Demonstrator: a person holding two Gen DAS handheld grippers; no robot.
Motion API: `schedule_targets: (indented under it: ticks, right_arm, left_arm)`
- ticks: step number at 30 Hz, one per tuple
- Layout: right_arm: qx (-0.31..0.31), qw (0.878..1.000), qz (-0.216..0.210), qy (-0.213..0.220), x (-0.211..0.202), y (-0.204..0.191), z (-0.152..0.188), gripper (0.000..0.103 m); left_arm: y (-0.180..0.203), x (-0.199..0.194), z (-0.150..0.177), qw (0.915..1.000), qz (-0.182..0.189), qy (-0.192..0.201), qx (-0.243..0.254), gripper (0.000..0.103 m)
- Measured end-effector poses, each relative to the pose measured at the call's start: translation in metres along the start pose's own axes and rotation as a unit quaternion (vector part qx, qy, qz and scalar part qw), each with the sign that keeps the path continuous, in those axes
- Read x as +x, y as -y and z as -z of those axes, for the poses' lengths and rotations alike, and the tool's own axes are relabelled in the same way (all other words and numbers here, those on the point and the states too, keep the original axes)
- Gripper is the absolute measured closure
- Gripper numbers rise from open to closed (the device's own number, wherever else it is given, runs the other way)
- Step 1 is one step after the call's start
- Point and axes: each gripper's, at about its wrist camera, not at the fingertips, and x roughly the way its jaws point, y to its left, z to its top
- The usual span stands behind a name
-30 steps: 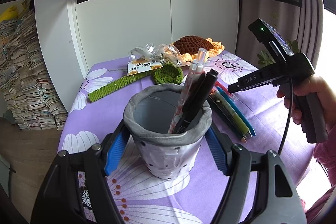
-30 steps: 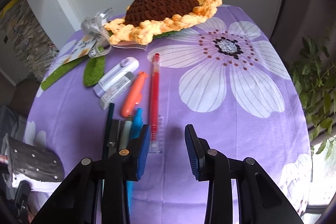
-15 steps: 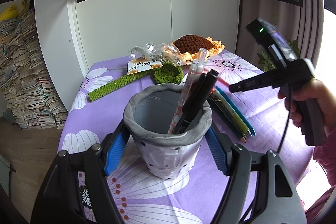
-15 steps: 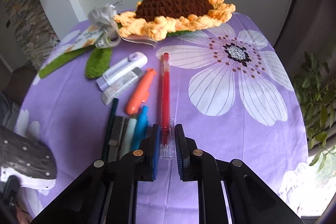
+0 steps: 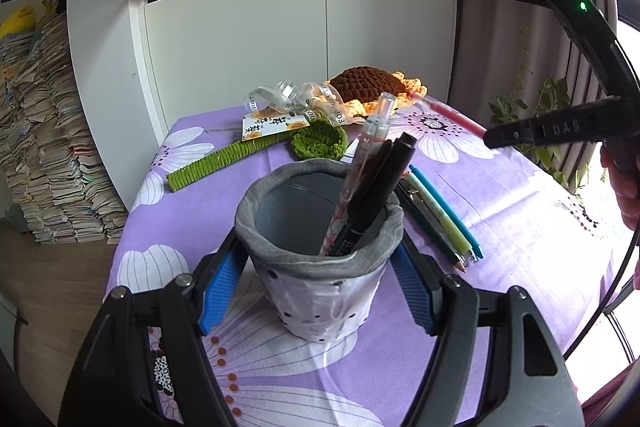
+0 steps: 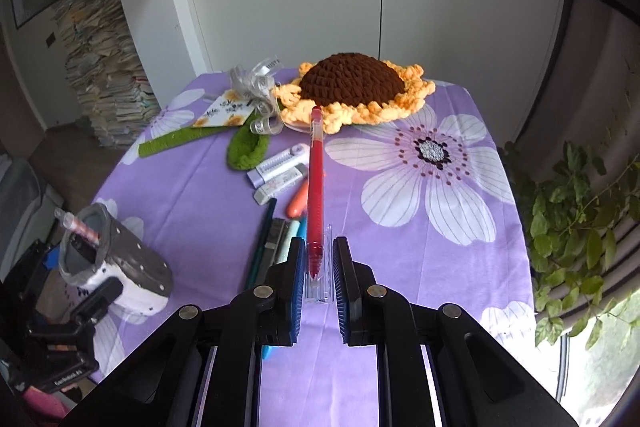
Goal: Organize stationery
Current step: 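Grasp the red pen with the right gripper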
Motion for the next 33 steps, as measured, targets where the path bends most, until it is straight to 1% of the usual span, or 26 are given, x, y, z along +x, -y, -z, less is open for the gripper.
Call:
schedule_targets:
  ticks: [4, 7, 8, 10, 13, 16, 19, 22, 24, 25, 28, 30, 33]
  right_arm:
    - [0.000, 1.000, 0.002, -0.029, 0.003, 0.007, 0.015, 0.088]
    - [-0.003, 0.999, -0.009, -0.048, -0.004, 0.011, 0.023, 0.088]
    - [-0.010, 0.999, -0.007, -0.051, -0.005, 0.010, 0.025, 0.088]
    - [-0.026, 0.998, 0.013, -0.050, -0.005, 0.007, 0.029, 0.088]
    - [-0.027, 0.997, 0.013, -0.074, 0.013, 0.005, 0.040, 0.088]
    - [-0.027, 0.994, 0.023, -0.099, 0.029, 0.004, 0.057, 0.088]
    - [-0.021, 0.994, 0.012, -0.107, 0.030, 0.009, 0.065, 0.088]
    - [-0.021, 0.991, 0.012, -0.130, 0.031, 0.014, 0.072, 0.088]
    - [-0.010, 0.992, 0.001, -0.129, 0.030, 0.017, 0.066, 0.088]
    - [-0.005, 0.993, 0.000, -0.122, 0.028, 0.019, 0.059, 0.088]
    - [-0.019, 0.995, 0.005, -0.100, 0.030, 0.016, 0.034, 0.088]
    - [-0.016, 0.994, 0.001, -0.109, 0.044, 0.015, 0.014, 0.088]
    - [-0.008, 0.991, -0.019, -0.129, 0.066, 0.015, -0.006, 0.088]
  left_arm:
    - [-0.001, 0.000, -0.001, 1.0000, 0.003, -0.001, 0.000, 0.032]
    - [-0.001, -0.001, 0.000, 1.0000, 0.003, 0.001, 0.000, 0.032]
    - [0.000, 0.000, 0.000, 1.0000, 0.003, 0.001, 0.000, 0.032]
    - [0.000, 0.000, 0.001, 1.0000, 0.003, 0.003, 0.000, 0.032]
    - [-0.001, -0.001, 0.001, 1.0000, 0.004, 0.002, -0.002, 0.032]
    - [-0.001, -0.001, 0.001, 1.0000, 0.005, 0.000, -0.002, 0.032]
    - [0.000, -0.001, 0.000, 1.0000, 0.004, 0.000, 0.001, 0.032]
    - [0.000, -0.001, 0.000, 1.0000, 0.004, 0.000, 0.000, 0.032]
    - [0.000, 0.000, -0.001, 1.0000, 0.005, 0.000, -0.001, 0.032]
    - [0.000, 0.000, -0.001, 1.0000, 0.004, 0.000, -0.002, 0.032]
    - [0.000, -0.001, -0.001, 1.0000, 0.003, 0.000, -0.004, 0.032]
    - [0.000, -0.001, 0.000, 1.0000, 0.003, 0.000, -0.004, 0.032]
    - [0.001, 0.000, -0.001, 1.0000, 0.003, -0.002, -0.002, 0.032]
